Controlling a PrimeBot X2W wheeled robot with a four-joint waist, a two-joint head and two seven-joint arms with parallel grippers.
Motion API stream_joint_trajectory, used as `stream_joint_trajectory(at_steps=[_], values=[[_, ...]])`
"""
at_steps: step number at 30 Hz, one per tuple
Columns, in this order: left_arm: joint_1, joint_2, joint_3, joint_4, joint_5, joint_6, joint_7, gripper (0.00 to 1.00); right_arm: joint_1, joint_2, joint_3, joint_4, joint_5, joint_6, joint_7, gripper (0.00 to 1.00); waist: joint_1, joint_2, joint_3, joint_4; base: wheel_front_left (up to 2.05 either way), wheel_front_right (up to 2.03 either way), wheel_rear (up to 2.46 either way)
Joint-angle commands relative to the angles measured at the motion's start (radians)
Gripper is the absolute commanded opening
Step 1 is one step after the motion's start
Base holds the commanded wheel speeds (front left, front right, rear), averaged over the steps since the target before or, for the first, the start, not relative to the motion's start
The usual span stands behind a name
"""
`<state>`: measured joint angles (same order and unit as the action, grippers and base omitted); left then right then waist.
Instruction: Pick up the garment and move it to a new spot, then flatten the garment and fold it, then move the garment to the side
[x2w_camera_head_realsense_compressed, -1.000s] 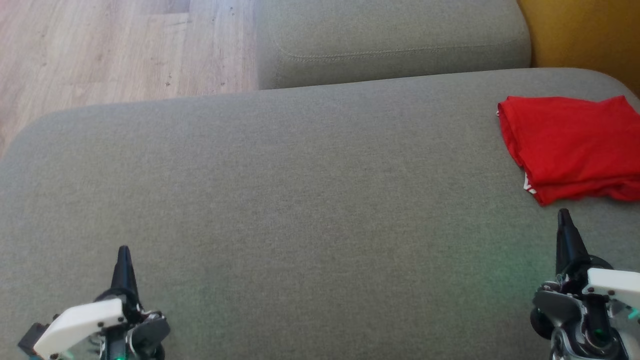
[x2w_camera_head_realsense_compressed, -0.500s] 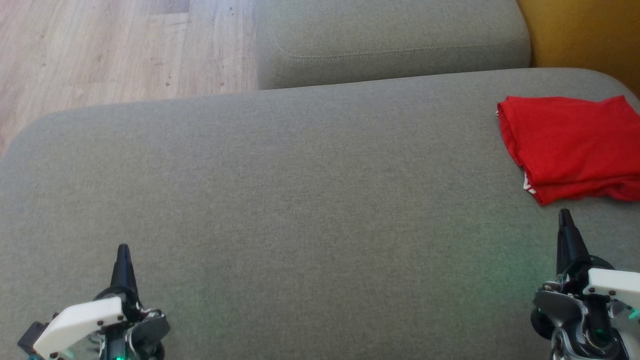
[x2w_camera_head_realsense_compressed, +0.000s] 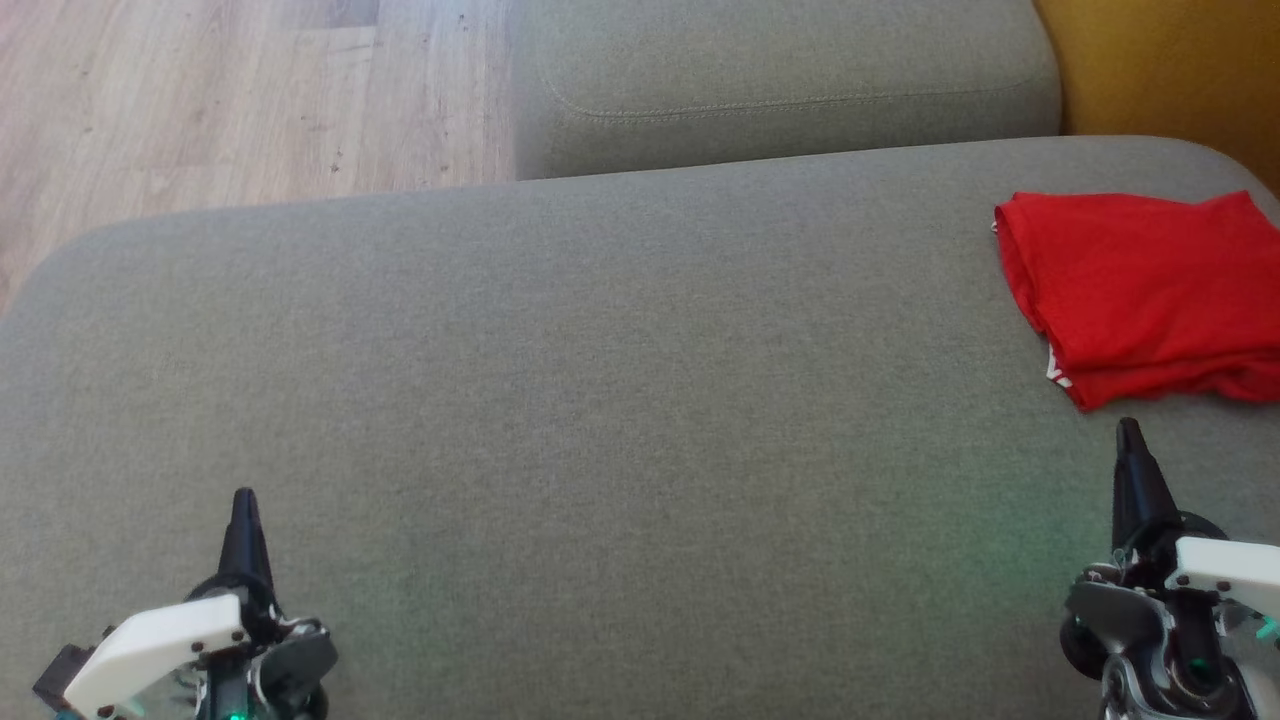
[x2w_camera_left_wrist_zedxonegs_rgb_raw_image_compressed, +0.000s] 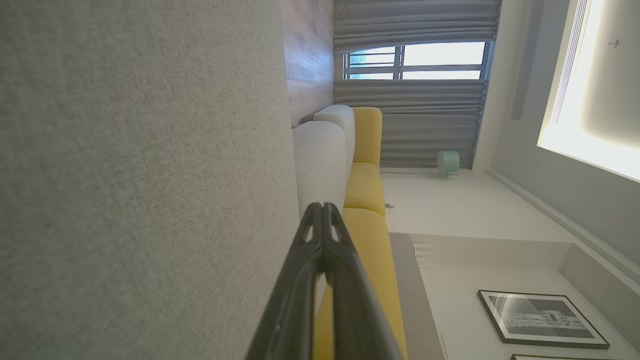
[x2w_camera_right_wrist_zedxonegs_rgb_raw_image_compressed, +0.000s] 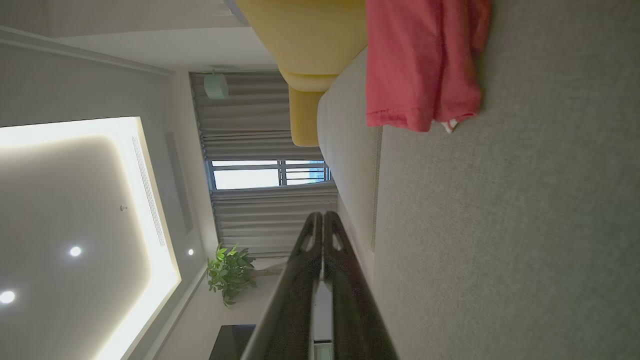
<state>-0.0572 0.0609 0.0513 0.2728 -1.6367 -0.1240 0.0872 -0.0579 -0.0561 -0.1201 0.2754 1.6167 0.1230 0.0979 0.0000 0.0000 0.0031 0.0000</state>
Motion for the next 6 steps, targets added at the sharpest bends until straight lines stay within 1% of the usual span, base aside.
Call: stream_joint_trajectory(at_steps=[1, 6], values=[[-0.049, 0.008, 0.036, -0.029, 0.006, -0.007, 0.005, 0.0, -0.049, -0.003, 0.017, -0.031, 0.001, 0.008, 0.006, 0.0, 0.0, 0.0, 0.0, 0.0, 0.0, 0.0, 0.0], [-0.049, 0.007, 0.038, -0.029, 0.008, -0.007, 0.006, 0.0, -0.049, -0.002, 0.017, -0.031, 0.0, 0.008, 0.007, 0.0, 0.0, 0.0, 0.0, 0.0, 0.0, 0.0, 0.0]])
